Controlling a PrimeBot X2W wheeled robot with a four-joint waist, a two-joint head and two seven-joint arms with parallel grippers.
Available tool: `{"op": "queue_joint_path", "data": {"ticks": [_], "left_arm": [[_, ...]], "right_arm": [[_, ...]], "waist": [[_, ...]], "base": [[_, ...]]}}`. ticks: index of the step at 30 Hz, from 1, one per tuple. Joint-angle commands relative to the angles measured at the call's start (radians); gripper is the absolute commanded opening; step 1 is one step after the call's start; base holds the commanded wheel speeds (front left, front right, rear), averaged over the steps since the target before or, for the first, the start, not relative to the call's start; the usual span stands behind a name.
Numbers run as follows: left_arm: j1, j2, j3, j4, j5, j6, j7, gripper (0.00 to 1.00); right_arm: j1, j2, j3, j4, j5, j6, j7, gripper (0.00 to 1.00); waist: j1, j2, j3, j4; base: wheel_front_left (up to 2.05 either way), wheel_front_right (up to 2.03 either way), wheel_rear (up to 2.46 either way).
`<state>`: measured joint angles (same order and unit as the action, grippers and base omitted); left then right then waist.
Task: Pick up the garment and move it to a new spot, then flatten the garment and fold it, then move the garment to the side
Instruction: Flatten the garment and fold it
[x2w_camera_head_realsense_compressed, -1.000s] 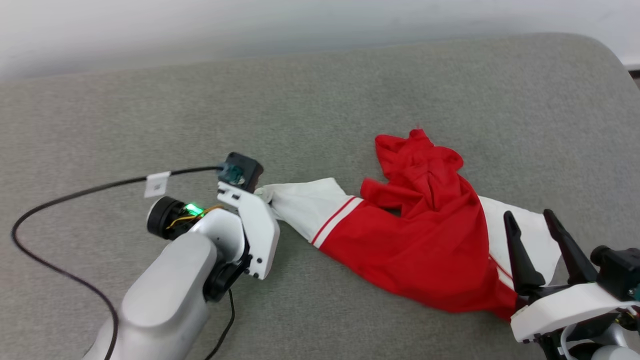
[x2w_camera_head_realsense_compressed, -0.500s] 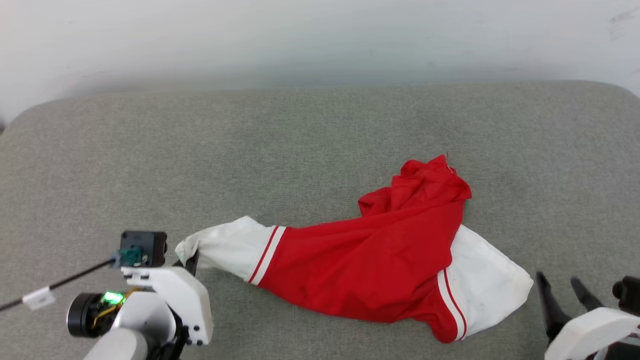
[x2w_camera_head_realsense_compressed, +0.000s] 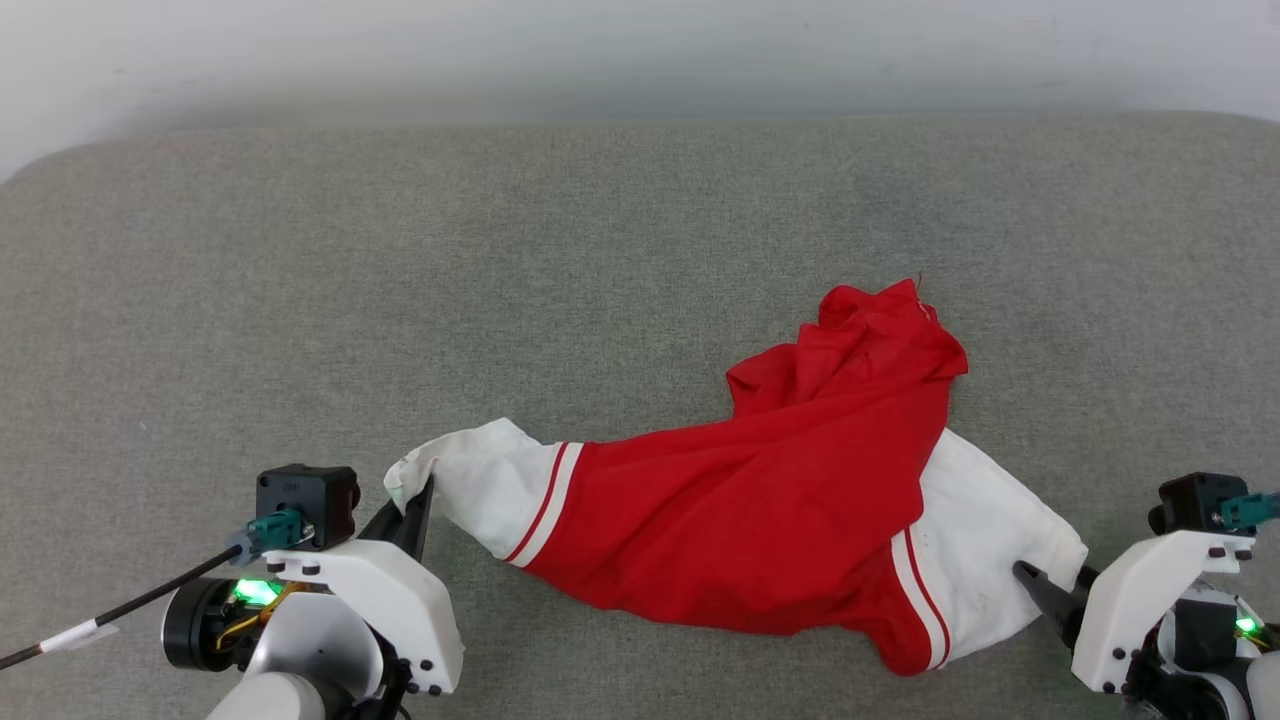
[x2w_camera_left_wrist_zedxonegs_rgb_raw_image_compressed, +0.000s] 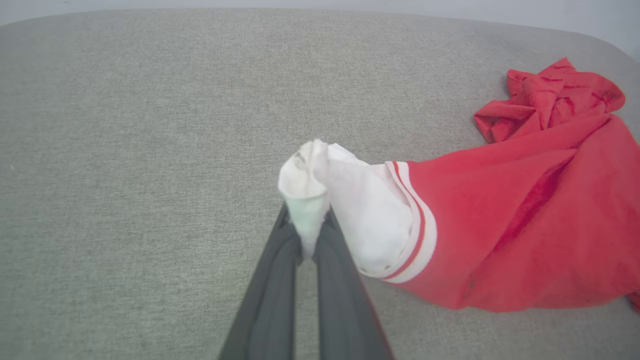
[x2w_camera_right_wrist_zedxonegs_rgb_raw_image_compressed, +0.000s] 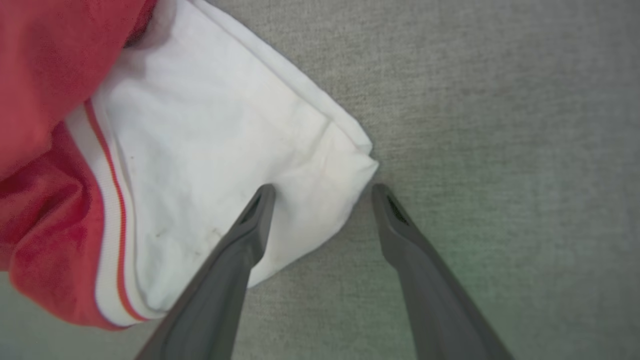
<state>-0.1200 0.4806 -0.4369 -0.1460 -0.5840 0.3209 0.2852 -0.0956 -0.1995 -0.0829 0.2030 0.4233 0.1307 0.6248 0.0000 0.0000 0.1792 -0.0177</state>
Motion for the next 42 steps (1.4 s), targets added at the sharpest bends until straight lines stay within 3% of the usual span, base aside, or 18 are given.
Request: {"op": "queue_joint_path", "data": {"ticks": [1,4,5,6,12,18,26,32,35,42], "left_arm": [[-0.015,-0.005,-0.001,-0.001,0.008,-0.004,-0.010,0.00],[-0.025,-0.010,-0.005,0.004,0.007,-0.010,-0.019,0.00],[-0.027,-0.011,-0.005,0.007,0.004,-0.010,-0.022,0.00],[-0.028,-0.012,-0.005,0.009,0.003,-0.013,-0.026,0.00],[-0.018,-0.023,0.006,0.029,-0.022,-0.027,-0.051,0.00],[-0.040,-0.008,0.044,0.013,-0.028,-0.038,-0.100,0.00],[-0.195,0.019,0.073,0.020,-0.015,-0.082,-0.104,0.00],[-0.415,0.016,0.083,0.127,-0.003,-0.135,-0.103,0.00],[-0.580,-0.005,0.077,0.223,0.013,-0.180,-0.119,0.00],[-0.847,-0.033,0.078,0.376,0.046,-0.226,-0.165,0.00]], "right_arm": [[-0.028,-0.007,0.023,0.047,0.018,0.000,0.028,1.00],[-0.043,-0.013,0.062,0.121,0.035,0.000,0.085,0.99],[-0.045,-0.015,0.074,0.138,0.038,0.000,0.096,0.44],[-0.050,-0.015,0.080,0.152,0.048,0.000,0.104,0.00],[-0.085,-0.055,0.096,0.125,0.050,0.000,0.056,0.00],[-0.098,-0.095,0.087,-0.016,0.023,0.000,0.024,0.00],[-0.171,-0.110,0.059,-0.173,-0.049,0.000,-0.017,0.00],[-0.344,-0.101,0.072,-0.205,-0.082,0.000,-0.040,0.00],[-0.484,-0.100,0.079,-0.171,-0.087,0.000,-0.072,0.00],[-0.726,-0.095,0.086,-0.101,-0.077,0.000,-0.137,0.00]], "waist": [[0.0000,0.0000,0.014,0.007],[0.0000,0.0000,0.022,0.012],[0.0000,0.0000,0.024,0.013],[0.0000,0.0000,0.025,0.014],[0.0000,0.0000,0.002,0.010],[0.0000,0.0000,-0.054,-0.008],[0.0000,0.0000,-0.093,-0.027],[0.0000,0.0000,-0.082,-0.051],[0.0000,0.0000,-0.040,-0.063],[0.0000,0.0000,0.063,-0.076]], "base": [[0.00,0.00,0.00],[0.00,0.00,0.00],[0.00,0.00,0.00],[0.00,0.00,0.00],[0.00,0.00,0.00],[0.00,0.00,0.00],[0.00,0.00,0.00],[0.00,0.00,0.00],[0.00,0.00,0.00],[0.00,0.00,0.00]]}}
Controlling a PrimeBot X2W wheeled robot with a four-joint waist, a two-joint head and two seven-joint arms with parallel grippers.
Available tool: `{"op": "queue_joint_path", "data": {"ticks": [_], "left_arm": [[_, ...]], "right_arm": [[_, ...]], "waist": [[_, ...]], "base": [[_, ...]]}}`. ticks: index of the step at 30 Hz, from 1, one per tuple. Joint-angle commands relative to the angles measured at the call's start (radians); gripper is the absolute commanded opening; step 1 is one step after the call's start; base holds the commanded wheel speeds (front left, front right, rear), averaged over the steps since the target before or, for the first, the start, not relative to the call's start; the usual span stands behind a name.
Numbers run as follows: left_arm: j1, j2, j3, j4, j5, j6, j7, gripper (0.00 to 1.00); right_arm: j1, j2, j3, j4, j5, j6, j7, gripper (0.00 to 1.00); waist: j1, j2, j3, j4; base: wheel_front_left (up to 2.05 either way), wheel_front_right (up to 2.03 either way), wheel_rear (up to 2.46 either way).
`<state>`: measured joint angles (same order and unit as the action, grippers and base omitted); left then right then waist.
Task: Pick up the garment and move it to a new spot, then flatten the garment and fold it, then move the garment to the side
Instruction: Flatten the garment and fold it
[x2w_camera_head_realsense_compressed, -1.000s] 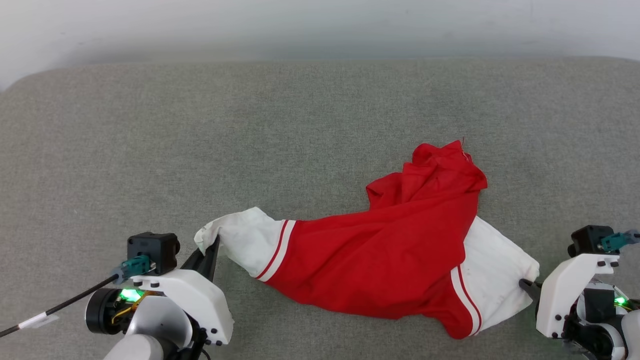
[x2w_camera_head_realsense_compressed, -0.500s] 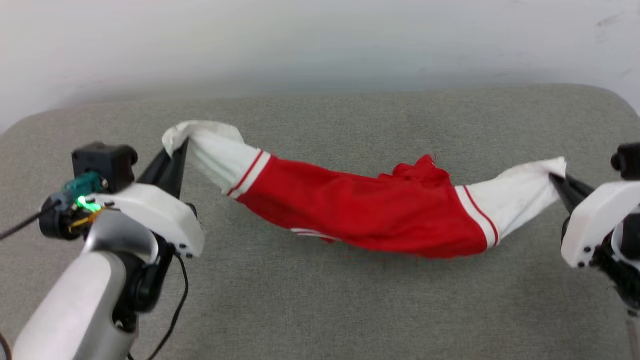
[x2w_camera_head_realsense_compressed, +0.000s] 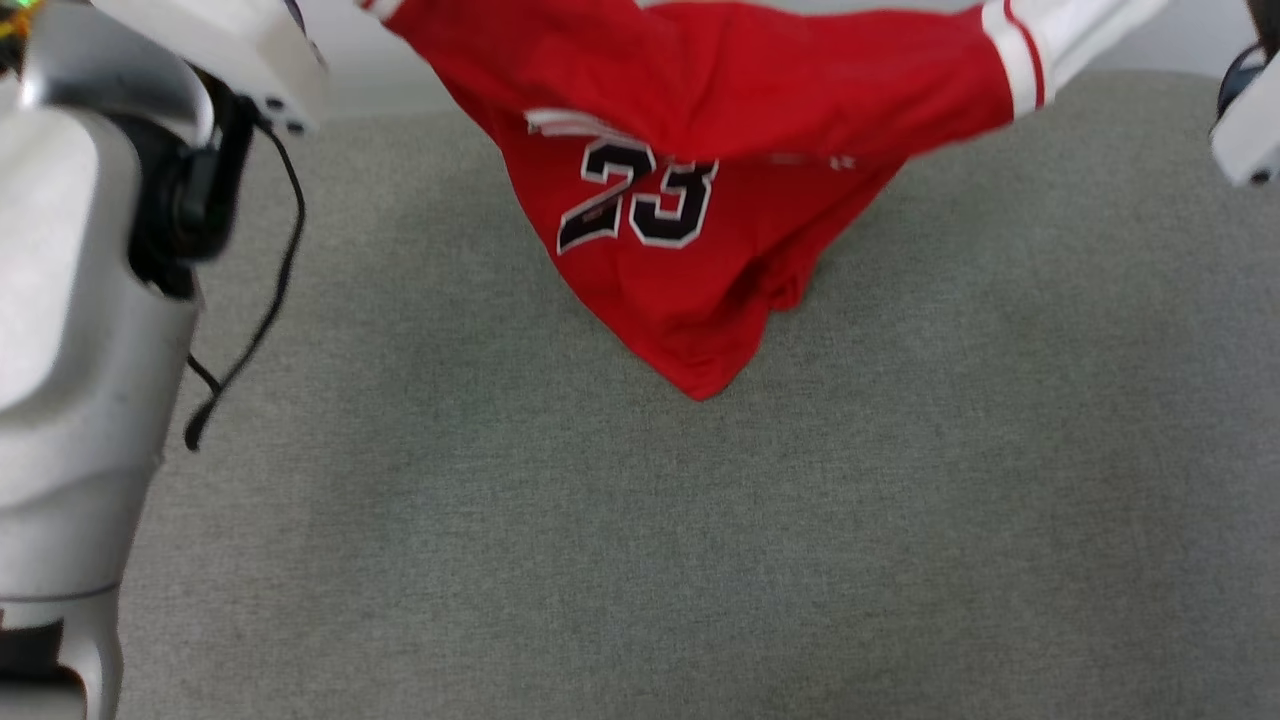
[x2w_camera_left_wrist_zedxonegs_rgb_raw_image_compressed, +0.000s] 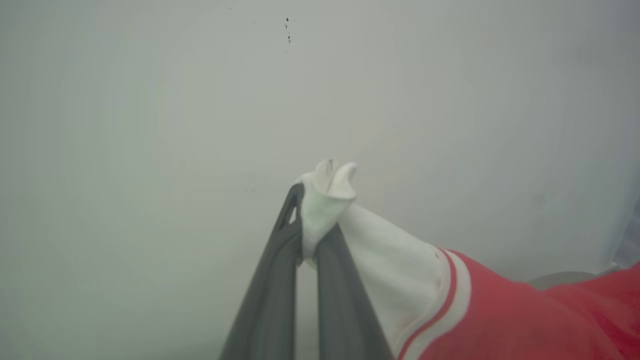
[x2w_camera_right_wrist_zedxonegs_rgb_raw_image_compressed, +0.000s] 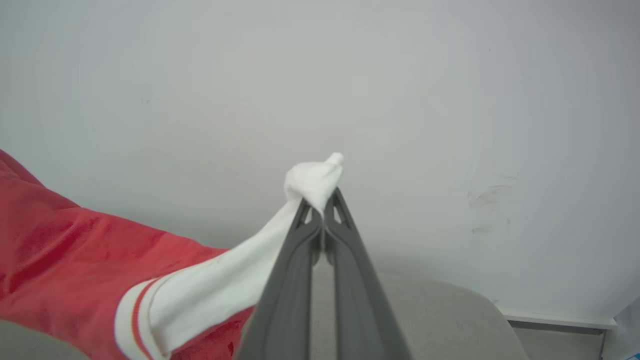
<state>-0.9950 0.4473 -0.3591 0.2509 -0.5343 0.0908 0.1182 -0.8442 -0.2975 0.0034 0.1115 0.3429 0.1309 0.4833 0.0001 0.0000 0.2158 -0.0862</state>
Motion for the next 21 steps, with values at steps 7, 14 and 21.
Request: {"op": "queue_joint_path", "data": {"ticks": [7,14,21], "left_arm": [[-0.261,-0.001,0.006,0.134,0.052,-0.035,-0.065,0.00],[-0.491,-0.018,0.012,0.241,0.078,-0.067,-0.139,0.00],[-0.618,-0.037,0.010,0.322,0.087,-0.087,-0.195,0.00]], "right_arm": [[-0.266,-0.003,0.026,0.103,-0.010,0.000,-0.089,0.00],[-0.515,-0.013,0.039,0.240,-0.026,0.000,-0.220,0.00],[-0.670,-0.019,0.089,0.345,-0.013,0.000,-0.327,0.00]], "waist": [[-0.0001,0.0000,0.149,-0.020],[-0.0001,0.0000,0.247,-0.020],[-0.0001,0.0000,0.326,-0.025]], "base": [[0.00,0.00,0.00],[0.00,0.00,0.00],[0.00,0.00,0.00]]}}
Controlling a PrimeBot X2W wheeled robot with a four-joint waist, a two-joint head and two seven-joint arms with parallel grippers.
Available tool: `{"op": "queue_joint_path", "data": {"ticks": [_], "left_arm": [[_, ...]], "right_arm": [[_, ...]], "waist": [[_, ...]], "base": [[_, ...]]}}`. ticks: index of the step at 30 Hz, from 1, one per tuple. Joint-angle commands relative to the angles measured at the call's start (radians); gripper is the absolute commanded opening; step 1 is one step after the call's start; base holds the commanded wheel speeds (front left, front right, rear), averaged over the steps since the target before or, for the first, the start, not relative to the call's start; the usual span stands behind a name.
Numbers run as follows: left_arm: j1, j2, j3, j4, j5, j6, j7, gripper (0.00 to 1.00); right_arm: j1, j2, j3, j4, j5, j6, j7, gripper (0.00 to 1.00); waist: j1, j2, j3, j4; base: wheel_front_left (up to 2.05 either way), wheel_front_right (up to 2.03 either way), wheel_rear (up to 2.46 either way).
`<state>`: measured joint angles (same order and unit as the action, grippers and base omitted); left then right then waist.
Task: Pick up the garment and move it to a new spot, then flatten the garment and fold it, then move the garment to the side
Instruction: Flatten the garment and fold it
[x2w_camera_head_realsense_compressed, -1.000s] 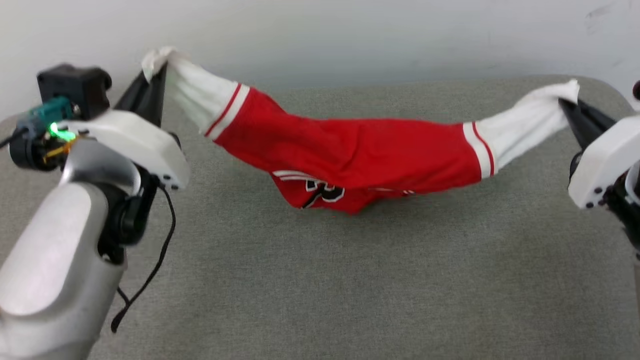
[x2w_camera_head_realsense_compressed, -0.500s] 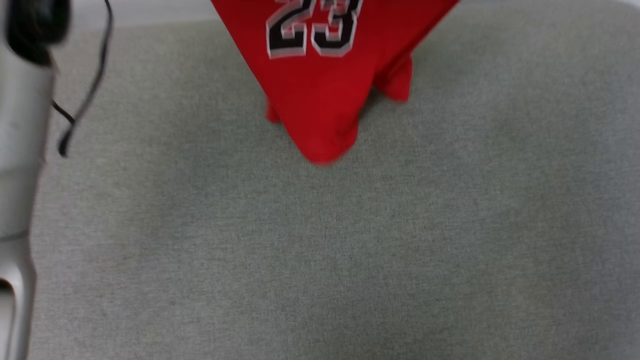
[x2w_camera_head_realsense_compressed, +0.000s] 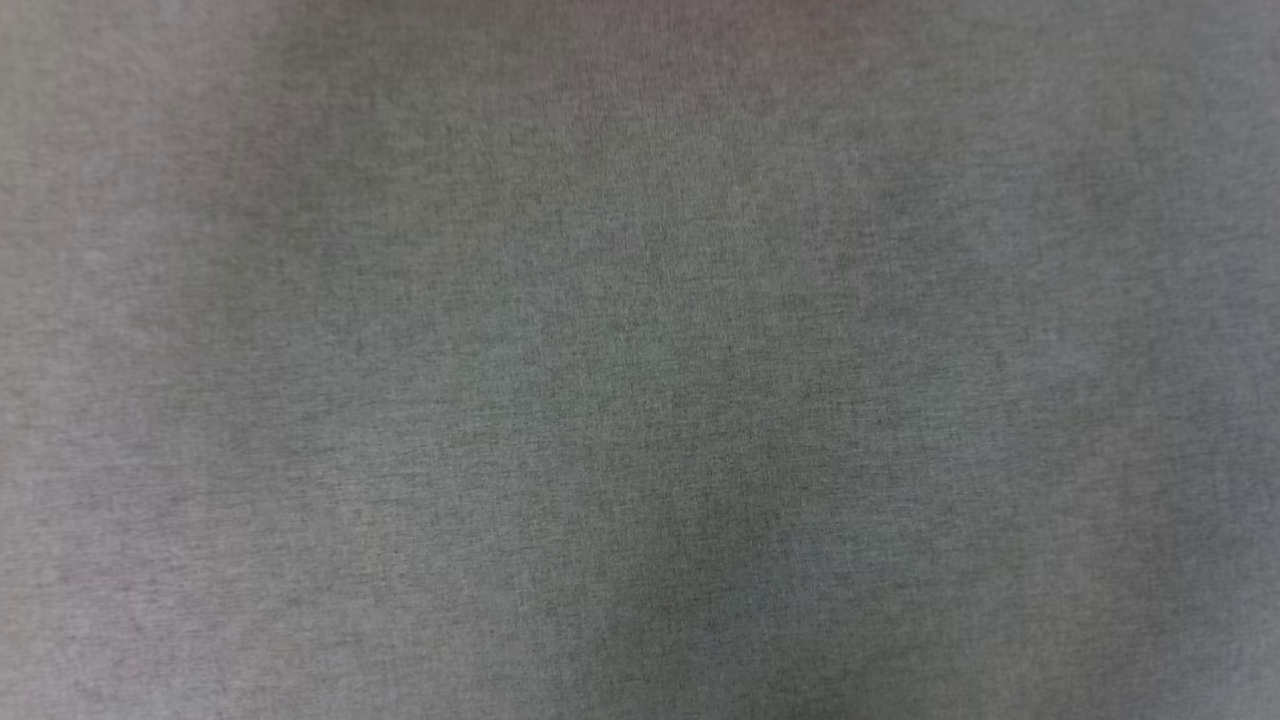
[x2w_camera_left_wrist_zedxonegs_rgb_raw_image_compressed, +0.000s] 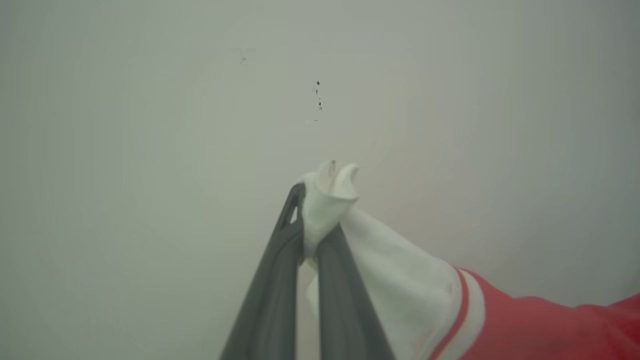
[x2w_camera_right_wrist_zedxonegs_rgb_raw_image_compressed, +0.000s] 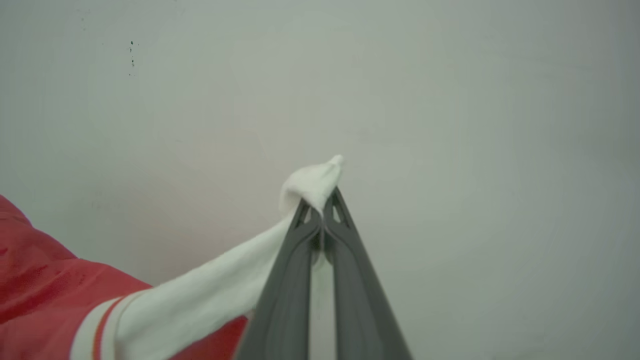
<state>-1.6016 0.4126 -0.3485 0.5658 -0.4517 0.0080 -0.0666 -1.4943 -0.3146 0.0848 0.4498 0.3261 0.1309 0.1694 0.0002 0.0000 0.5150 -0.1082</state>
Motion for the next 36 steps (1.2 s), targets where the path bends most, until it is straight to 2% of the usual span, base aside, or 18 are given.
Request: {"op": "queue_joint_path", "data": {"ticks": [1,13,17,25,30,36], "left_arm": [[-0.013,-0.002,-0.002,0.019,0.005,-0.005,-0.014,0.00],[-0.005,-0.011,-0.002,0.180,-0.024,-0.022,-0.045,0.00],[0.036,-0.023,0.010,0.287,-0.056,-0.033,-0.065,0.00],[0.232,-0.054,0.028,0.399,-0.115,-0.067,-0.146,0.00],[0.429,-0.060,0.051,0.403,-0.148,-0.075,-0.184,0.00],[0.698,-0.056,0.090,0.315,-0.181,-0.056,-0.197,0.00]], "right_arm": [[-0.031,-0.002,0.018,0.020,0.007,0.000,-0.024,0.00],[-0.126,0.035,0.147,0.239,0.055,0.000,-0.100,0.00],[-0.079,0.068,0.215,0.367,0.102,0.000,-0.147,0.00],[0.124,0.073,0.303,0.447,0.199,0.000,-0.225,0.00],[0.328,0.035,0.373,0.409,0.282,0.000,-0.254,0.00],[0.576,-0.034,0.415,0.311,0.350,0.000,-0.265,0.00]], "waist": [[-0.0002,0.0000,0.036,-0.004],[-0.0002,0.0000,0.141,-0.015],[-0.0002,0.0000,0.130,-0.015],[-0.0002,0.0000,-0.020,0.003],[-0.0002,0.0000,-0.160,0.019],[-0.0002,0.0000,-0.303,0.034]], "base": [[0.00,0.00,0.00],[0.00,0.00,0.00],[0.00,0.00,0.00],[0.00,0.00,0.00],[0.00,0.00,0.00],[0.00,0.00,0.00]]}}
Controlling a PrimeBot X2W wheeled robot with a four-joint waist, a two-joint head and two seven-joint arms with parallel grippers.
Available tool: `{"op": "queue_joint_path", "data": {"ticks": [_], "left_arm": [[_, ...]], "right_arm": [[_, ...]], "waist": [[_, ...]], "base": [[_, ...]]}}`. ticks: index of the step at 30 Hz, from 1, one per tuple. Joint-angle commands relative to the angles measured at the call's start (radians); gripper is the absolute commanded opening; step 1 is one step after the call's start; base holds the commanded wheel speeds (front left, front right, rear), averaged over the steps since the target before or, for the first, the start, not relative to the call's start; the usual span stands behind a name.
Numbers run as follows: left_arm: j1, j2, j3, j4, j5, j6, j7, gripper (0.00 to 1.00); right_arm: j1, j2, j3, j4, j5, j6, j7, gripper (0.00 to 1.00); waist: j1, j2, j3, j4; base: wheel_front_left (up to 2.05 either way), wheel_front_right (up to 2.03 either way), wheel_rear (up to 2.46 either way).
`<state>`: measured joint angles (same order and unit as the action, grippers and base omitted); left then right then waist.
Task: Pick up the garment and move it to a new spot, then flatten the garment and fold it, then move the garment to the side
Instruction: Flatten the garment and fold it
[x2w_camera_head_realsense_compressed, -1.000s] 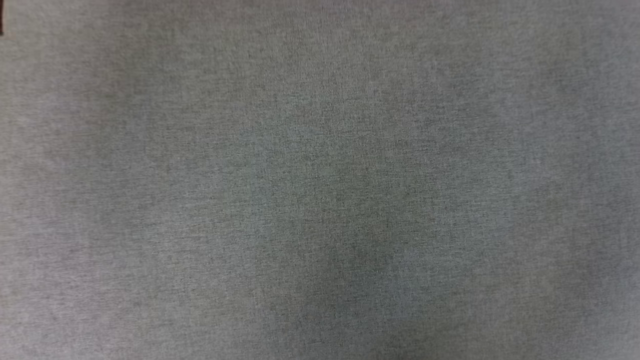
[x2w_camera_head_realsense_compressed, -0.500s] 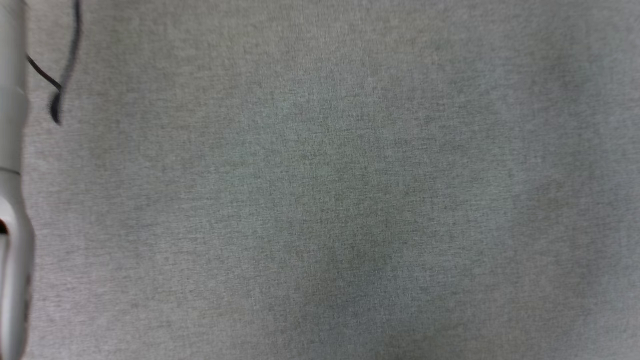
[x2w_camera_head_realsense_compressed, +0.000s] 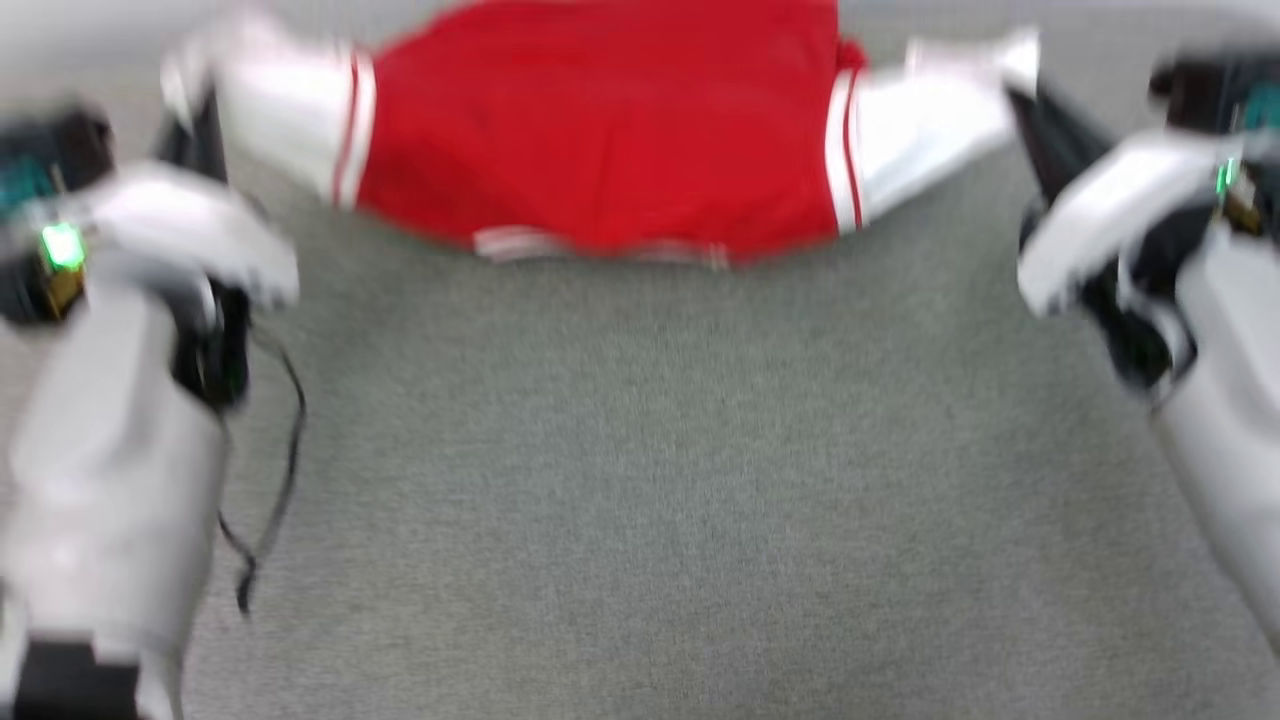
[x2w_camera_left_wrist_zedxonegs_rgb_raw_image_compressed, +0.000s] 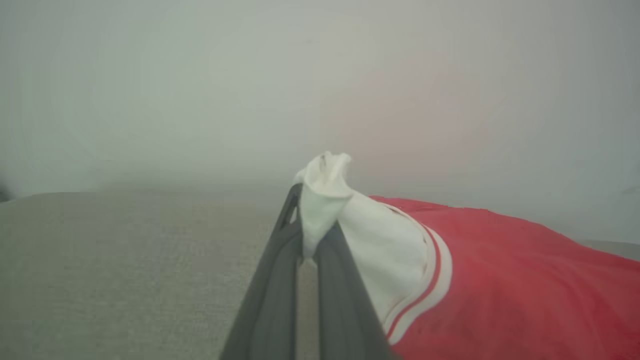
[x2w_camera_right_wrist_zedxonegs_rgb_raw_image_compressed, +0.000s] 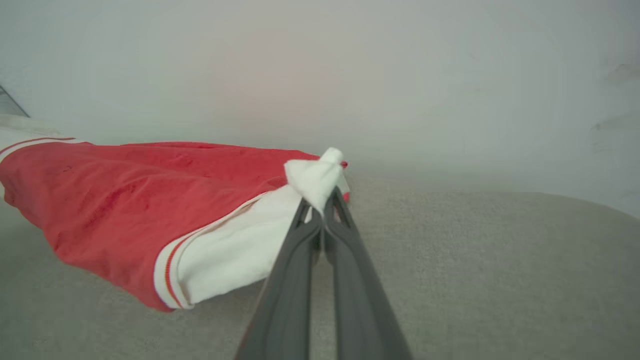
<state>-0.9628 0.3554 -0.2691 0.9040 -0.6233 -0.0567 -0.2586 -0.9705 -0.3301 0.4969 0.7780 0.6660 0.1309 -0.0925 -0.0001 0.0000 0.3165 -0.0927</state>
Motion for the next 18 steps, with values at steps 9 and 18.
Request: {"op": "queue_joint_path", "data": {"ticks": [9,18], "left_arm": [[0.545,0.021,0.042,-0.326,-0.030,0.134,0.018,0.00],[0.962,0.073,0.051,-0.757,-0.030,0.323,0.148,0.00]], "right_arm": [[0.426,-0.089,-0.050,-0.208,0.032,0.000,0.070,0.00],[0.804,-0.085,-0.245,-0.424,-0.032,0.000,0.217,0.00]], "waist": [[0.0001,0.0000,-0.273,0.023],[0.0001,0.0000,-0.344,0.042]], "base": [[0.00,0.00,0.00],[0.00,0.00,0.00]]}}
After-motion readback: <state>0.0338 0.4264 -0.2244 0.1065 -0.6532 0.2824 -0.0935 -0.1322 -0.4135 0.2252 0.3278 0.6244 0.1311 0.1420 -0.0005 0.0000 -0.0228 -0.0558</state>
